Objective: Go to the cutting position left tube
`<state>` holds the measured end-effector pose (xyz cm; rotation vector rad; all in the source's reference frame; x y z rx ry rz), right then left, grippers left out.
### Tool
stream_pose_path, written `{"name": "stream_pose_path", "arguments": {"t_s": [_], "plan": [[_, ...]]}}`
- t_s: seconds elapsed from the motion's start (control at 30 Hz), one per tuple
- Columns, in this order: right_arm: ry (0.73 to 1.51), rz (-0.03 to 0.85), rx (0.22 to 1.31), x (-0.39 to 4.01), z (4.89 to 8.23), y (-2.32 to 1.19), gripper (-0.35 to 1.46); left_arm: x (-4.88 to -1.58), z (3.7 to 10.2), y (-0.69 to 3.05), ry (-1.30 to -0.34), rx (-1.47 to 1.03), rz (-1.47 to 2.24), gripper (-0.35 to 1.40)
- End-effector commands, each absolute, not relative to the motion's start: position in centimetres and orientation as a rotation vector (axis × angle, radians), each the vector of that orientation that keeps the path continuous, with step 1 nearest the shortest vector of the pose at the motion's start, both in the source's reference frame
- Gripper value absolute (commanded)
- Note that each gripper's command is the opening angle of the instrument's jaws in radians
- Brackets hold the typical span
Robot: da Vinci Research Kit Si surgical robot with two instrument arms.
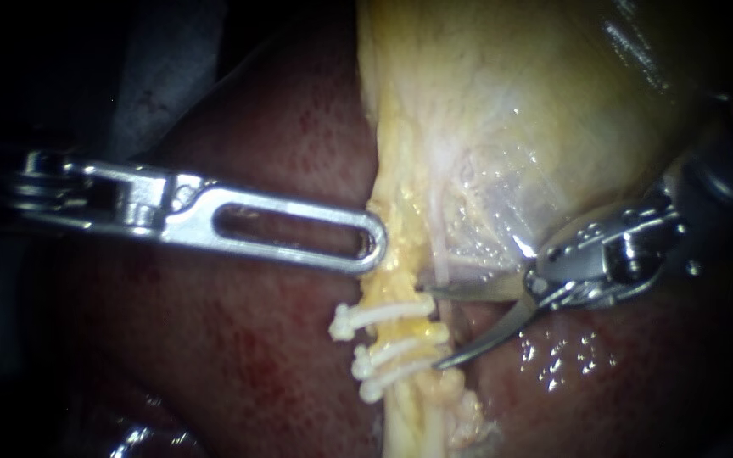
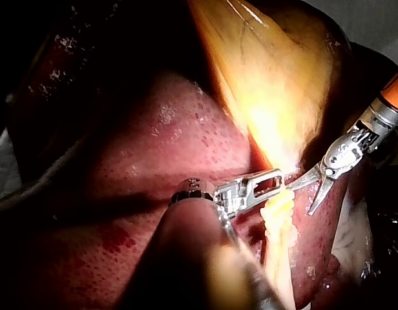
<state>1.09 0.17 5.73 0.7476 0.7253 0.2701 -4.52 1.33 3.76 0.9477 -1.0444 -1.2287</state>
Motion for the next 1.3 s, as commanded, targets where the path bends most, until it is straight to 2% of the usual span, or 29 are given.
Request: {"name": "stream_pose_path", "arguments": {"t_s": [0.03, 0.47, 0.93, 1.3], "plan": [[0.724, 0.275, 0.749, 1.1, 5.73, 0.17, 0.73, -4.52, 3.76, 1.33, -1.044, 0.947, -1.229, -0.35], [0.721, 0.269, 0.758, 1.23, 5.76, 0.15, 0.68, -4.54, 3.75, 1.32, -1.044, 0.946, -1.231, -0.35], [0.711, 0.317, 0.779, 1.34, 5.87, 0.09, 0.58, -4.57, 3.75, 1.32, -1.044, 0.945, -1.233, -0.35], [0.748, 0.351, 0.801, 1.44, 5.92, 0.09, 0.53, -4.56, 3.78, 1.36, -1.044, 0.946, -1.231, -0.35]]}}
